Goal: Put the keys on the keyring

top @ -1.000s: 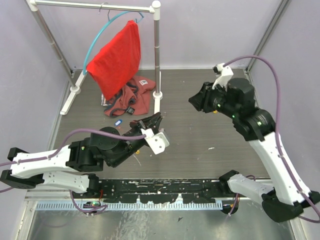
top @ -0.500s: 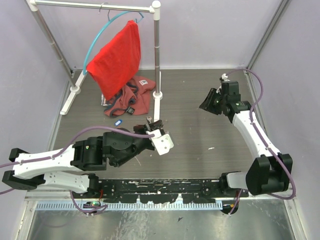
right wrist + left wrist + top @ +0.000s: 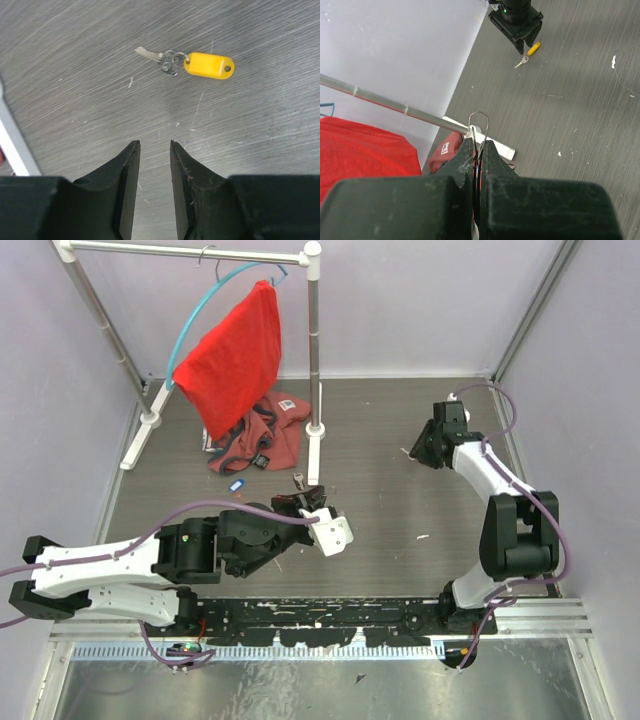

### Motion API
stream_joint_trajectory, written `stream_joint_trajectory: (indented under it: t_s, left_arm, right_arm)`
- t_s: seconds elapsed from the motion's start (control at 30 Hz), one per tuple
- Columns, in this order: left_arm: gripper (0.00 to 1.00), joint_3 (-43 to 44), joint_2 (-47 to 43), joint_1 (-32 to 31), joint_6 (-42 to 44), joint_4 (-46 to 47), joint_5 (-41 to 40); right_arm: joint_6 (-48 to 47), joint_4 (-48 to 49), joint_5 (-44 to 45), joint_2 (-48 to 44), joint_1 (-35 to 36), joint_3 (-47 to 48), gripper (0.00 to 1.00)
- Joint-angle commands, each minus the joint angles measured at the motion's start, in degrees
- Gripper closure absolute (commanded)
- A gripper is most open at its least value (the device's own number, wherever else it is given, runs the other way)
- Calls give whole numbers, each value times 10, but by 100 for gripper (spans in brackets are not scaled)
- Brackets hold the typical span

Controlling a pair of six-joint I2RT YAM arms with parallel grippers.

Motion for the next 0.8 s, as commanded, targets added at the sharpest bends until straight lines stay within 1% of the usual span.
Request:
stream_joint_trajectory:
  t_s: [0.0, 0.17, 0.4, 0.47, 0.77]
  left_arm:
    - [100, -5, -15, -3, 7, 34, -14]
    - [100, -4, -18, -3, 6, 37, -25]
    - [100, -3, -19, -2, 2, 25, -32]
    - [100, -2, -21, -3, 0, 25, -33]
    - [100, -1, -15, -3, -2, 22, -33]
  right_arm:
    - [12, 38, 54, 37, -3, 42, 64]
    - [25, 33, 77, 96, -3, 73, 68]
    - [22, 22, 100, 154, -3, 110, 69]
    - [19, 21, 109, 161, -3, 113, 68]
    - [18, 23, 98, 183, -3, 126, 68]
